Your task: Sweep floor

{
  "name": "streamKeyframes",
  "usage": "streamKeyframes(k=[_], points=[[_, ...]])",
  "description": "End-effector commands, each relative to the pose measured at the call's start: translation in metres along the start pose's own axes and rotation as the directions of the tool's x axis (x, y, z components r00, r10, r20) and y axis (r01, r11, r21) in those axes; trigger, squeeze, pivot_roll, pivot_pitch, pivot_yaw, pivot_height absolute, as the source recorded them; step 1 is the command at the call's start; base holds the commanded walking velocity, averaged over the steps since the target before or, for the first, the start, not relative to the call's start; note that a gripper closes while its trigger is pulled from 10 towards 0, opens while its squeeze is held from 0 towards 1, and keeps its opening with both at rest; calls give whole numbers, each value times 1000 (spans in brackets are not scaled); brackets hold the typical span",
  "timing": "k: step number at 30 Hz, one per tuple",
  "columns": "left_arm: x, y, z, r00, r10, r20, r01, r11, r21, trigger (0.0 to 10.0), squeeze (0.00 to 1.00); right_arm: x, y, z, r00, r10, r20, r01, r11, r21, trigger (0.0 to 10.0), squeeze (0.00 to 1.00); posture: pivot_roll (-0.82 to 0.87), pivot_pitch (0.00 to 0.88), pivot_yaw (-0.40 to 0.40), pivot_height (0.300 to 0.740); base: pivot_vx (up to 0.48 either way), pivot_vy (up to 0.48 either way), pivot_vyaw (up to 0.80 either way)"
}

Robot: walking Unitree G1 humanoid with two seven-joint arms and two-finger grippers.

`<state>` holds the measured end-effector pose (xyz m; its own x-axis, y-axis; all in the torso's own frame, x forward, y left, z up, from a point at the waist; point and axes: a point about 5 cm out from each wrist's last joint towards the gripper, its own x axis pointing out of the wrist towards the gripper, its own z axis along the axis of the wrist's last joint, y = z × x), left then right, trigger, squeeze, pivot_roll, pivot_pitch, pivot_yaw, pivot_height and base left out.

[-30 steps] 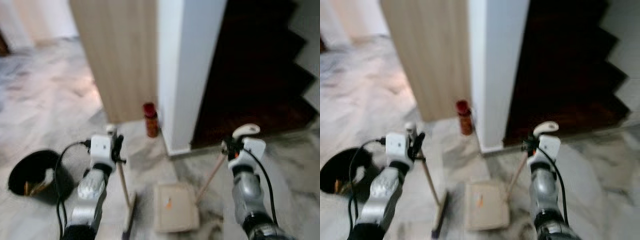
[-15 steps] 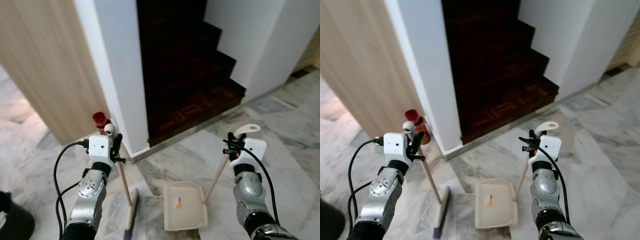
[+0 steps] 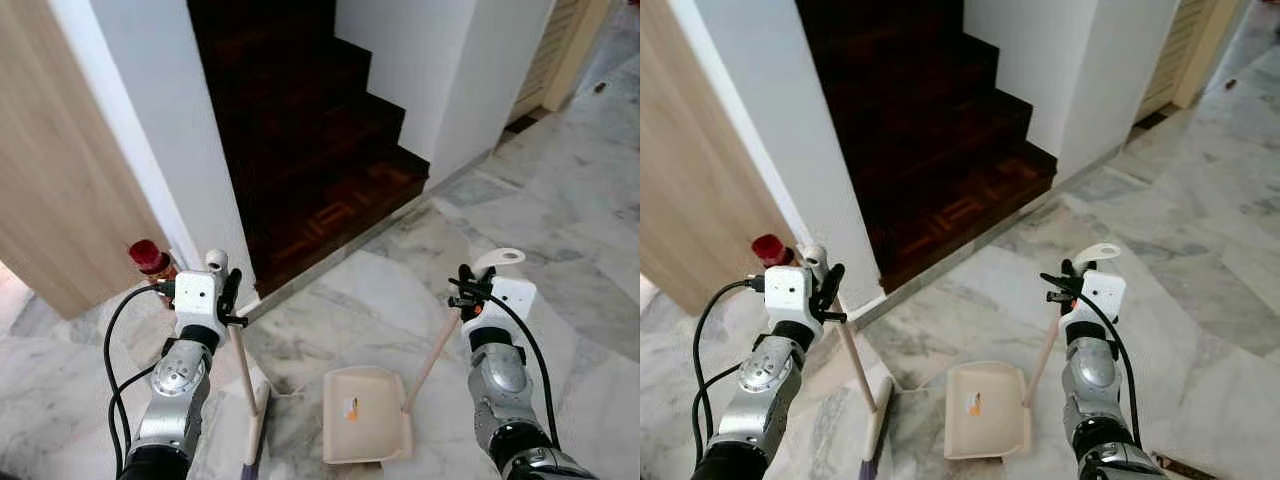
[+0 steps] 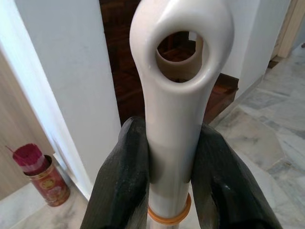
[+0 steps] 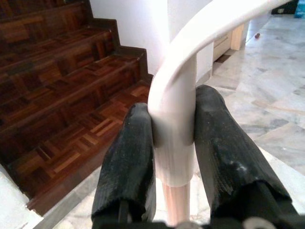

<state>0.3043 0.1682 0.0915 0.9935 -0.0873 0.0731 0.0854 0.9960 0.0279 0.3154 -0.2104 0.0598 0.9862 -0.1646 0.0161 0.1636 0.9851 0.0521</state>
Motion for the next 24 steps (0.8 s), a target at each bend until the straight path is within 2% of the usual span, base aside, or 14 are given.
streamKeyframes(k=[1,3,24], points=[[4,3,8,999,13,34,-13,1000,-2,10000,0,6,3,9,999,2,34,-3,1000,11,10000,0,54,54,52,740,0,450,-800],[3,4,8,999,13,32,-13,1000,2,10000,0,6,2,10,999,-1,36,0,1000,11,10000,0,54,55,53,740,0,480,-800],[3,3,9,999,4,43,-4,1000,3,10000,0,5,1,8,999,-14,35,13,1000,6,10000,0,51,62,55,740,0,0,-800]])
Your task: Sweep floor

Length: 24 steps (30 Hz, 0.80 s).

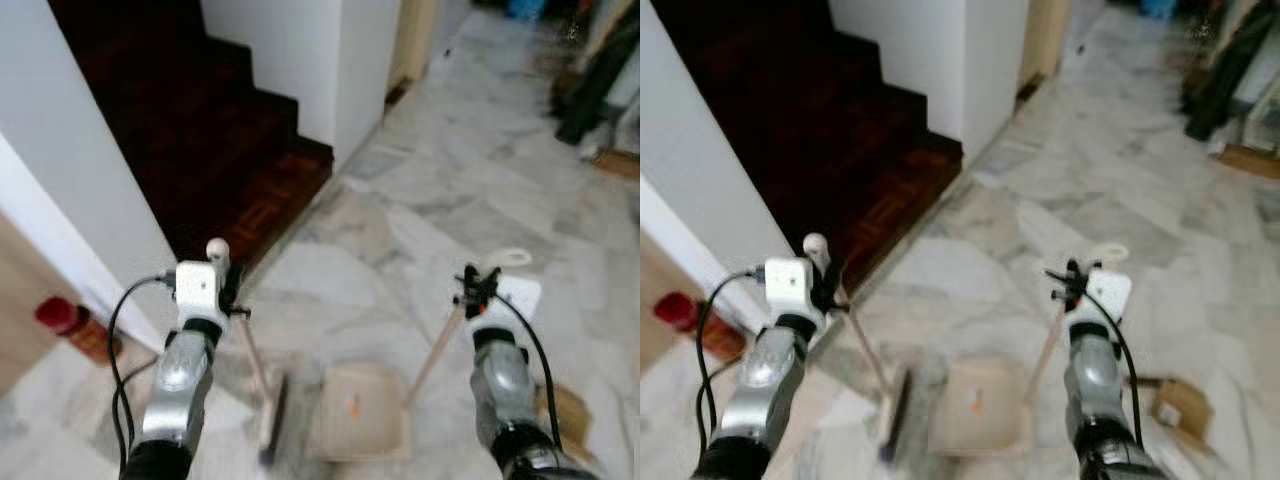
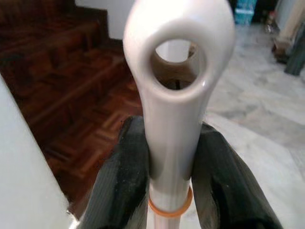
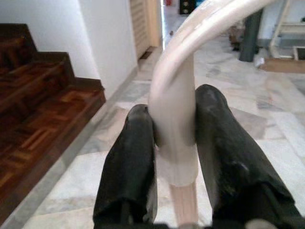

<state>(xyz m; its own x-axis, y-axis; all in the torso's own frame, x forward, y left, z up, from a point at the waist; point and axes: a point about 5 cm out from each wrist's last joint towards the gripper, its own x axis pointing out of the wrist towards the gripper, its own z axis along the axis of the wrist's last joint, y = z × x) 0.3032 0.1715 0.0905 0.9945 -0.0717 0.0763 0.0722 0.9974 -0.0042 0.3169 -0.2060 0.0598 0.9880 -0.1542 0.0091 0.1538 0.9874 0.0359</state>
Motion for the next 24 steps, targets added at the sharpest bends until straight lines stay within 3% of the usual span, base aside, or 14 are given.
streamKeyframes(k=[1,24], points=[[4,0,10,999,-14,40,13,999,34,10000,0,4,-4,9,999,-25,42,24,999,22,10000,0,51,62,55,740,0,0,-800],[7,-4,8,999,-27,34,25,999,48,10000,0,3,-6,5,999,-31,19,30,999,32,10000,0,40,39,52,740,0,0,-765]])
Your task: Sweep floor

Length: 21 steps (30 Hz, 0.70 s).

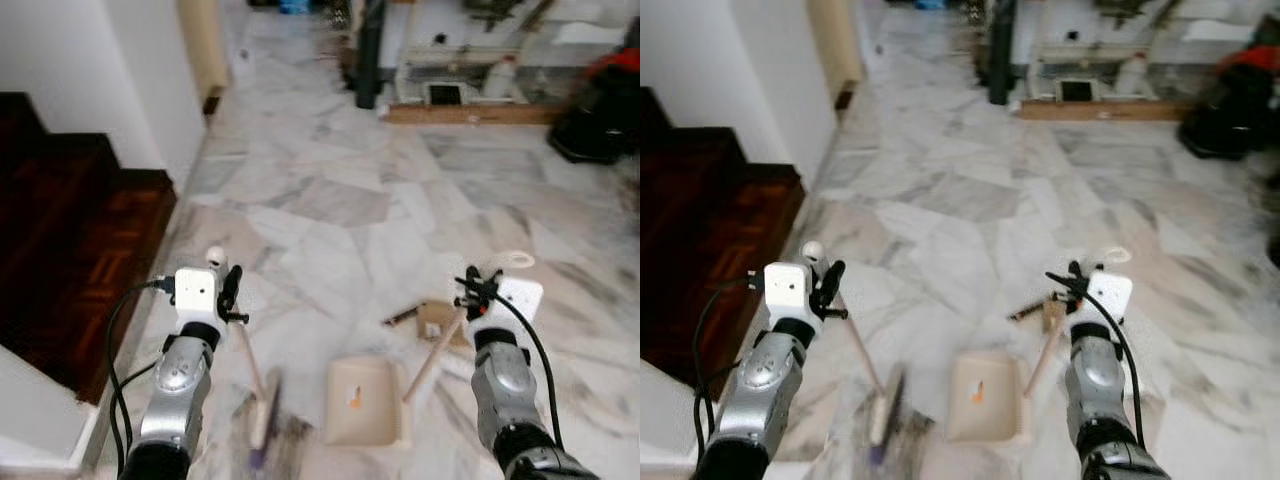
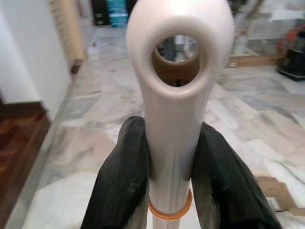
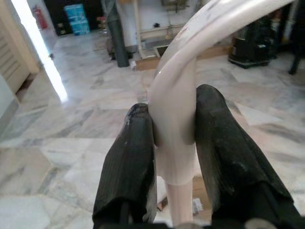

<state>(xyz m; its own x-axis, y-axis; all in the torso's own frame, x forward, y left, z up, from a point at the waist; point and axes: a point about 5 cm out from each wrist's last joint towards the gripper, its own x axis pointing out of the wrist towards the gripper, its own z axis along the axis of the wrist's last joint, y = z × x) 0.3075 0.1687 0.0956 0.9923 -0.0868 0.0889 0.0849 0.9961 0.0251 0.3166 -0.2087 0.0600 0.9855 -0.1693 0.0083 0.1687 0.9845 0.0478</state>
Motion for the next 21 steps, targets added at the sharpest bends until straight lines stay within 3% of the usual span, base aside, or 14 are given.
streamKeyframes(k=[1,5,21], points=[[2,-2,2,1000,-9,14,9,1000,29,10000,0,3,-2,4,1000,-7,12,7,1000,18,10000,0,40,39,52,740,0,0,0],[2,-1,0,1000,-3,2,3,999,50,10000,0,2,0,3,1000,-1,8,1,999,55,10000,0,35,33,53,740,0,-68,0],[2,-1,1,1000,-7,7,7,999,50,10000,0,2,3,2,1000,24,-3,-24,1000,17,10000,0,47,17,53,740,0,-281,0]])
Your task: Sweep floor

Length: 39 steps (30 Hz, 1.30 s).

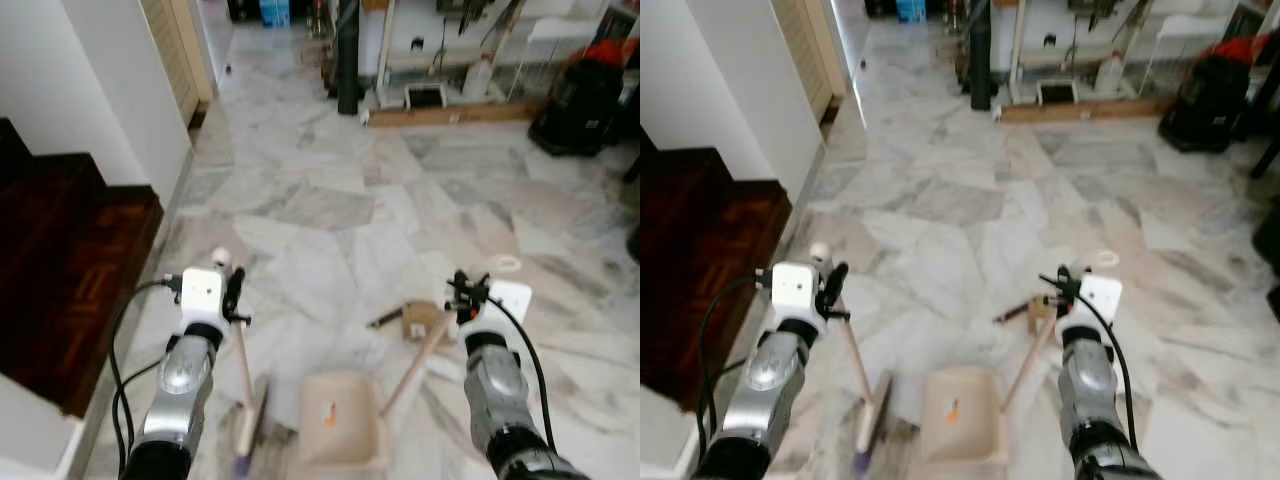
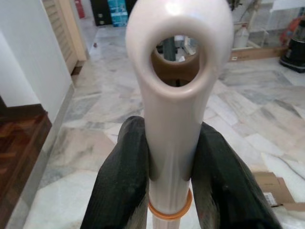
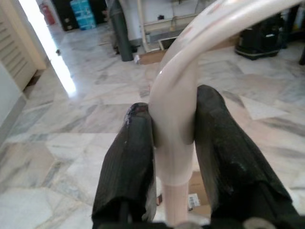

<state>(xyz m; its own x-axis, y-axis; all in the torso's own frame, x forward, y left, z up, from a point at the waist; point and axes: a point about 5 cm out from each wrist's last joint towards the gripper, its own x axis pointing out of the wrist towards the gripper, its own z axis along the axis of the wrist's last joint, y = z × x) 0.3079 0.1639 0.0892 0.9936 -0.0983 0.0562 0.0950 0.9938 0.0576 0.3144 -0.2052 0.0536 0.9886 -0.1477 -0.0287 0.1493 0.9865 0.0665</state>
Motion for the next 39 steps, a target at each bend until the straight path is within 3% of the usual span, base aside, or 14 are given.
streamKeyframes(k=[1,39], points=[[2,4,8,999,7,40,-7,1000,18,10000,0,5,1,9,999,6,37,-6,1000,-4,10000,0,45,21,51,740,0,-277,0],[3,3,8,999,17,42,-17,1000,12,10000,0,5,2,9,999,18,34,-18,1000,-12,10000,0,35,56,48,740,0,-279,0]])
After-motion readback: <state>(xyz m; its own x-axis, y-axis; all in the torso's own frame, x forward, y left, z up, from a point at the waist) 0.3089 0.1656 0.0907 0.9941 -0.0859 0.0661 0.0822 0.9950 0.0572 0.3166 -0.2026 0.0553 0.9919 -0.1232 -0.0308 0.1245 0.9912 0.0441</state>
